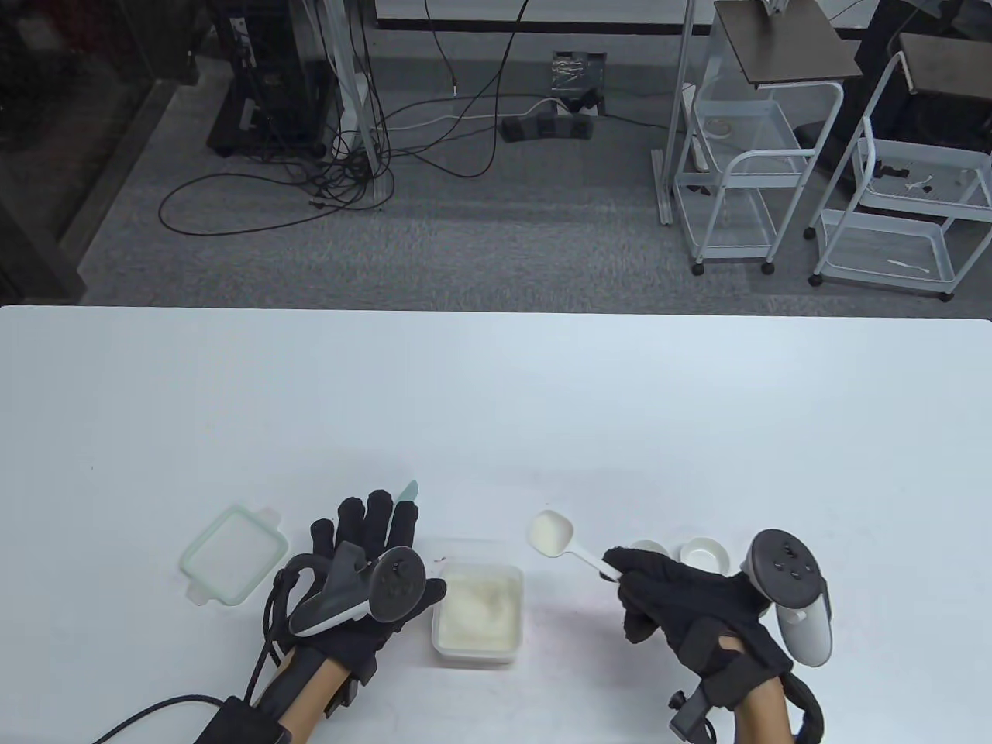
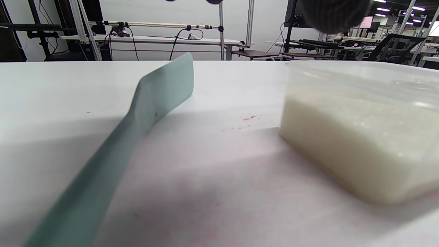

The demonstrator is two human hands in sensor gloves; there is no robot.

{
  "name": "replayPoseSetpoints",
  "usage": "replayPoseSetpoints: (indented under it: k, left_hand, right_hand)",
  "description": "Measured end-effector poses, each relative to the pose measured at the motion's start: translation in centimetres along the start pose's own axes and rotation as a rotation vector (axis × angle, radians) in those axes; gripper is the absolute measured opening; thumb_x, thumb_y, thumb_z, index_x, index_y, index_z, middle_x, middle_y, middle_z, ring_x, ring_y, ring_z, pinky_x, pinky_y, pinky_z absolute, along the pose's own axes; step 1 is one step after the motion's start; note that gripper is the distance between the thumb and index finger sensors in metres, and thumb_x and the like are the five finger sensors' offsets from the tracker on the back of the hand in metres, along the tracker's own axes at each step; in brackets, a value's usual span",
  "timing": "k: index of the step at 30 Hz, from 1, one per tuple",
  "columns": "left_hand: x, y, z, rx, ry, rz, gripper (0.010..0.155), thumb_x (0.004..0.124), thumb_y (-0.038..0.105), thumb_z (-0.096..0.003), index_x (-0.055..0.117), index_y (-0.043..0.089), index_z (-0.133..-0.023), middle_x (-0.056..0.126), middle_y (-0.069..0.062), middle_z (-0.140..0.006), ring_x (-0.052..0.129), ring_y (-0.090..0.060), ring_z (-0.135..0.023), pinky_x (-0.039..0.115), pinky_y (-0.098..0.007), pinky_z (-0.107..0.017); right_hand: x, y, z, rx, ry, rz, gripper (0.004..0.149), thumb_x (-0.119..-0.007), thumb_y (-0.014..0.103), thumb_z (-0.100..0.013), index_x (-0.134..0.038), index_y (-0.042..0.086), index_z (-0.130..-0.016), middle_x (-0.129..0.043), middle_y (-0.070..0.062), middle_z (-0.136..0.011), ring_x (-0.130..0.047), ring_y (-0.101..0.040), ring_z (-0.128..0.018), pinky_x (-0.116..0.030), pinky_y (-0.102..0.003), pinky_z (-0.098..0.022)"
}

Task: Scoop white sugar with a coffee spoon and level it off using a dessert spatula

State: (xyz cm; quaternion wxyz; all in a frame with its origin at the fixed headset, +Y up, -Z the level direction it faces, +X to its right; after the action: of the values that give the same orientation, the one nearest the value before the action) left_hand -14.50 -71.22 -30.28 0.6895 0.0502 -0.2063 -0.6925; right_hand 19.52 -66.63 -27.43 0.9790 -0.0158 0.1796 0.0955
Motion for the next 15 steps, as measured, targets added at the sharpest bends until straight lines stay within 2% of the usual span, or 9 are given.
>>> replayPoseSetpoints:
  k: [4, 7, 11, 15]
  left_hand:
    - [0.2, 0.0, -0.1, -0.006, -0.012, -0.017, 0.102, 0.059, 0.067, -0.0581, 0.021, 0.0, -0.125, 0.019, -0.041, -0.125, 0.034, -0.071, -0.107, 0.035, -0.085, -0.067]
    - [0.2, 0.0, -0.1, -0.008, -0.017, -0.016, 0.101, 0.058, 0.067, -0.0581, 0.021, 0.0, -0.125, 0.019, -0.041, -0.125, 0.033, -0.072, -0.106, 0.035, -0.085, -0.067]
    - [0.4, 0.1, -0.1, -0.008, -0.03, -0.024, 0.101, 0.058, 0.067, -0.0583, 0.021, 0.001, -0.126, 0.019, -0.041, -0.125, 0.033, -0.072, -0.106, 0.034, -0.085, -0.067]
    - [0.4, 0.1, -0.1, -0.007, -0.031, -0.021, 0.101, 0.058, 0.066, -0.0583, 0.021, 0.001, -0.126, 0.018, -0.041, -0.125, 0.032, -0.072, -0.106, 0.034, -0.085, -0.067]
  right_hand:
    - [4.7, -1.0, 2.7, -0.052, -0.163, 0.02, 0.044, -0.071, 0.014, -0.059, -0.072, -0.006, -0.099, -0.086, -0.02, -0.068, -0.096, -0.028, -0.045, -0.078, -0.061, -0.054]
    - [7.4, -2.7, 4.5, -0.11, -0.259, -0.004, 0.044, -0.071, 0.014, -0.059, -0.071, -0.006, -0.099, -0.085, -0.021, -0.069, -0.096, -0.028, -0.046, -0.077, -0.062, -0.055]
    - [8.9, -3.9, 5.6, -0.184, -0.352, -0.021, 0.045, -0.071, 0.013, -0.059, -0.07, -0.007, -0.1, -0.084, -0.022, -0.07, -0.095, -0.03, -0.047, -0.076, -0.063, -0.055]
    - [9.6, -4.4, 6.4, -0.346, -0.426, 0.163, 0.046, -0.07, 0.011, -0.059, -0.068, -0.008, -0.101, -0.082, -0.023, -0.072, -0.094, -0.031, -0.05, -0.074, -0.065, -0.056]
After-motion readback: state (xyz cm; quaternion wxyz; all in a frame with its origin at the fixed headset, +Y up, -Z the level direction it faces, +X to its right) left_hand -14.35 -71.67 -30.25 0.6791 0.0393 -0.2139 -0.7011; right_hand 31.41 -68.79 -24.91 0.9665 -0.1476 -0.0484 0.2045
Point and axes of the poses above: the tracker on the back of each hand, its own y axis roughly to the thumb side, its own z axis roughly from the fingertips to the wrist, x = y × z, the point moved 5 cm from there along -z, roughly from the wrist to the fingertips
